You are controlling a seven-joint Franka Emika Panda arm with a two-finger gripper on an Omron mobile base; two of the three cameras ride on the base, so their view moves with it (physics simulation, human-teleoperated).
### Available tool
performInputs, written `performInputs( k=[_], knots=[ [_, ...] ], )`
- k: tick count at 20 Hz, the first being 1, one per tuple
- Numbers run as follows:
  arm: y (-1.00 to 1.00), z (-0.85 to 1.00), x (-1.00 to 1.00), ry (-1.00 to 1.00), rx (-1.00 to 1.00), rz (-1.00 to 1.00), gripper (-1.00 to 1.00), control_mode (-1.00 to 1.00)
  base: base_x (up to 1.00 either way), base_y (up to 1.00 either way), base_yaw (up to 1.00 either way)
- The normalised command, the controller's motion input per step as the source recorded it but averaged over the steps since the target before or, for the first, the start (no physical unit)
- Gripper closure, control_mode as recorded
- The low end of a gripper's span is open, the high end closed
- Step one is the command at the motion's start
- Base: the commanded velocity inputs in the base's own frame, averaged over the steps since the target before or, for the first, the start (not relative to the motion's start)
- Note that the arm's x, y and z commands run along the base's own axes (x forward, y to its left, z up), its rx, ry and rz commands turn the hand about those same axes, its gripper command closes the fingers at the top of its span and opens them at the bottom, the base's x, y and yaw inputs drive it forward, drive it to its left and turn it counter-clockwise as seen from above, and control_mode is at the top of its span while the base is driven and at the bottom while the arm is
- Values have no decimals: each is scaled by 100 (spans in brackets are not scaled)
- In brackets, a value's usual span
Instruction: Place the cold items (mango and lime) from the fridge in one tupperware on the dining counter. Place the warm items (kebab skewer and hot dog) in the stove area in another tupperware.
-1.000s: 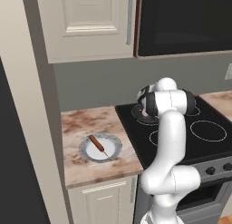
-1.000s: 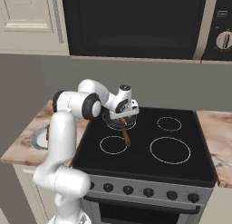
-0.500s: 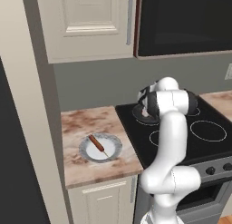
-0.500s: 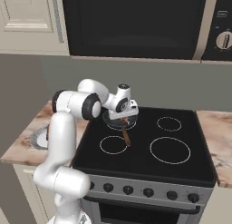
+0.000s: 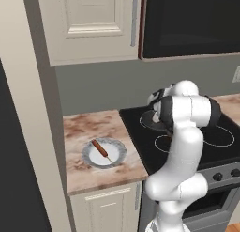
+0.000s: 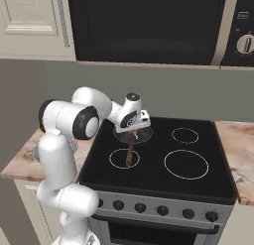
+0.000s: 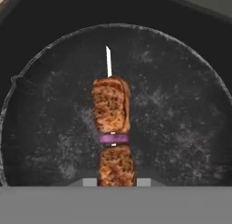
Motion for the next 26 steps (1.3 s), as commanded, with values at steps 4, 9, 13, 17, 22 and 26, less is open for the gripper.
performInputs(
  k=[4,9,13,17,22,26],
  knots=[
    [-18,94,-74,-50,1,0,100,-100,0,0,0],
    [-32,65,-100,-29,0,3,100,-100,0,0,0],
    [-20,99,-100,-16,-7,16,100,-100,0,0,0],
    [-1,90,-100,8,-26,21,100,-100,0,0,0],
    [0,58,-100,3,-23,30,100,-100,0,0,0],
    [0,40,-100,-12,-5,36,100,-100,0,0,0]
  ],
)
